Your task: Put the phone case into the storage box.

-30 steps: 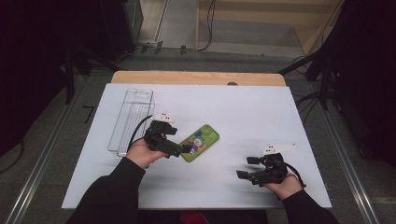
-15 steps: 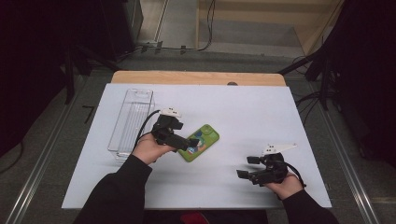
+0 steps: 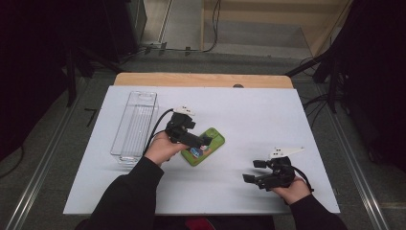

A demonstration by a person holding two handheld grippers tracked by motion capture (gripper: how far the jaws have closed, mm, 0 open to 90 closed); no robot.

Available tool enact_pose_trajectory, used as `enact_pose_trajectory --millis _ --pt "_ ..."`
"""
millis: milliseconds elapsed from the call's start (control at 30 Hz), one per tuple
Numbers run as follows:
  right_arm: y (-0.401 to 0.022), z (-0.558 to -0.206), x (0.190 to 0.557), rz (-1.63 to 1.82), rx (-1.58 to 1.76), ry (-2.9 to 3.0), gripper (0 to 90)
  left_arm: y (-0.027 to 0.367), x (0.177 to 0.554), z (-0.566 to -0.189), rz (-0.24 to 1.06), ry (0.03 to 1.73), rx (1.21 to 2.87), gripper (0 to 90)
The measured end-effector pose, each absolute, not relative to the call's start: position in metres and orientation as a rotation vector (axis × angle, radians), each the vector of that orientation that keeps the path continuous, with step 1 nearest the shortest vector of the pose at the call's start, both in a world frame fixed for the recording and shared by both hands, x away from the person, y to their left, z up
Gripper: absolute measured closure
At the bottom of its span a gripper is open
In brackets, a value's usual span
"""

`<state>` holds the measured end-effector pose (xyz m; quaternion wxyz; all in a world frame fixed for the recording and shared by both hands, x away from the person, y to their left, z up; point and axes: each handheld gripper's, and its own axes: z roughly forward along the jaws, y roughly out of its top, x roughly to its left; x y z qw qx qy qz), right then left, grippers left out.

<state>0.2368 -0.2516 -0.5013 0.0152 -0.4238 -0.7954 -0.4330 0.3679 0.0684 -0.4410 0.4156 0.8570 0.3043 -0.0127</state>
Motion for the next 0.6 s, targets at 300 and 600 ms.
enact_pose_trajectory --millis 300,600 --pt "-0.252 -0.501 0.236 -1.351 -1.314 -2.482 16.5 0.063 0.372 -0.448 -0.023 0.752 2.145 1.2" --pt "-0.252 -0.501 0.236 -1.344 -1.314 -2.482 16.5 0.06 0.374 -0.46 -0.024 0.754 2.162 1.2"
